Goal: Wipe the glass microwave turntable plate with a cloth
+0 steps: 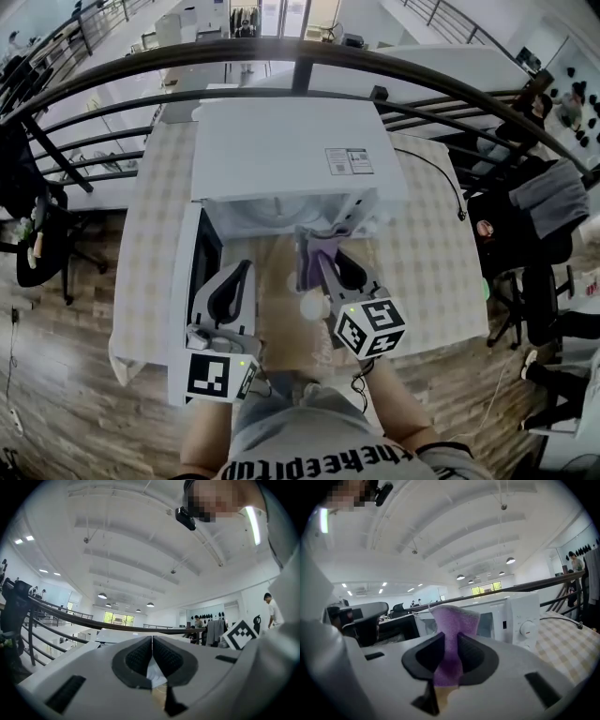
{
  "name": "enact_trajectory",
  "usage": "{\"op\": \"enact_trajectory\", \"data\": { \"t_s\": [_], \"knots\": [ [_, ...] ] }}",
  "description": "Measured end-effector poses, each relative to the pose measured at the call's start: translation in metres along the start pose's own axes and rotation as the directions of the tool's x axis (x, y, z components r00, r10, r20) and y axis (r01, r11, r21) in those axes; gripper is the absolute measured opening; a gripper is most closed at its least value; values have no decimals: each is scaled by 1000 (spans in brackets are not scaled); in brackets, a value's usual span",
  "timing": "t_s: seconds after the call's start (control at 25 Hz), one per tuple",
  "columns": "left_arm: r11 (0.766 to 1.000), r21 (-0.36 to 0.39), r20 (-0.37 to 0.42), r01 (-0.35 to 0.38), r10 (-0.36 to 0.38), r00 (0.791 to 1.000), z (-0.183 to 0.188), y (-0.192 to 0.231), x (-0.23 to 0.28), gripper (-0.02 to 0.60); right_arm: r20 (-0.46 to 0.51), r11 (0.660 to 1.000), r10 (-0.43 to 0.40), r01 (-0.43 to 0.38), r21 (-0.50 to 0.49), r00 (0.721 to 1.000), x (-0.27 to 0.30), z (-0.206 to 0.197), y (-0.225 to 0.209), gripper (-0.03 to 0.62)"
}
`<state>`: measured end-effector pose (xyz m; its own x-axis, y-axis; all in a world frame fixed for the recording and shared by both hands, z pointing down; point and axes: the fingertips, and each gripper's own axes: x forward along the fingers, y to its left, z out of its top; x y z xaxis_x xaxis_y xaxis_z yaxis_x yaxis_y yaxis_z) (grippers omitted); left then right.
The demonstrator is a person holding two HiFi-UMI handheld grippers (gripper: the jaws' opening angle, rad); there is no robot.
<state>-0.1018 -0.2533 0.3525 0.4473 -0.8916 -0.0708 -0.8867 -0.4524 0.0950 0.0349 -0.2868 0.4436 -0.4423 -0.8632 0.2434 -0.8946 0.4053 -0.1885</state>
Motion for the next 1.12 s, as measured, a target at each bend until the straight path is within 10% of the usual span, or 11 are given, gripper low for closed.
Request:
{"op": "enact_trajectory", "data": {
  "t_s": [1.12],
  "knots": [
    [1000,-8,-8,-16,16,1000,-12,8,-1,9,-197,994,-51,31,-105,979,96,-50,-25,83]
  ]
}}
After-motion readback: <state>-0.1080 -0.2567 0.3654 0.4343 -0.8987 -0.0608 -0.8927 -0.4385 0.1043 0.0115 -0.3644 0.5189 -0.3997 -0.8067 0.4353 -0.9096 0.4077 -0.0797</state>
